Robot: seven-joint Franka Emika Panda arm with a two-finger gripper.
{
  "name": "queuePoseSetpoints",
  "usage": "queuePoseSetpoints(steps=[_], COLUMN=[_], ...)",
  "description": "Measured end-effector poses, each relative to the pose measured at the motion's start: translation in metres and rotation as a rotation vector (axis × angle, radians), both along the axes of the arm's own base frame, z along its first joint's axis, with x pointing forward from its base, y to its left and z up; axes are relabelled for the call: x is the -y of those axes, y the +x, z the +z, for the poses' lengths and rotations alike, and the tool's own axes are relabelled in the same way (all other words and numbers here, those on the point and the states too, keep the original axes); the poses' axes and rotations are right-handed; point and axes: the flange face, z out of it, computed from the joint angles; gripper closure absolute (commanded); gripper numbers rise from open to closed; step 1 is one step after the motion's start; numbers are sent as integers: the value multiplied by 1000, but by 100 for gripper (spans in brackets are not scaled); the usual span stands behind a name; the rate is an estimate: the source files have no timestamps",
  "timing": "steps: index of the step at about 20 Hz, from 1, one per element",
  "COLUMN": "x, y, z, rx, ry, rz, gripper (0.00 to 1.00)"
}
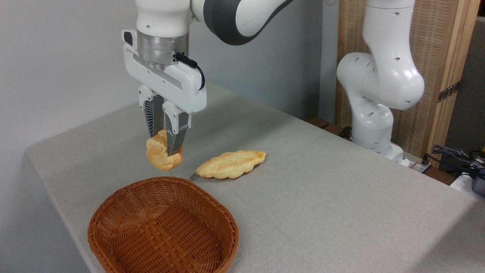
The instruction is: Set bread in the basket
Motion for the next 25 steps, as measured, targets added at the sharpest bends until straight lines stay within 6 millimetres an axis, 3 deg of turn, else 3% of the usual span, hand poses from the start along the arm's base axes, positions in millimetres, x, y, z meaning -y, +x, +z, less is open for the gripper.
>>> queuePoseSetpoints(steps=[2,7,13,18,25], x=[0,-5,-17,-10,5], y=[3,10,13,8,-24], z=[-7,-24,-24,-12,12], rx=[-5,-29,-28,-7,-77], ry=[5,31,32,28,61], rz=[-1,-6,13,0,-63], gripper=[0,0,0,0,0])
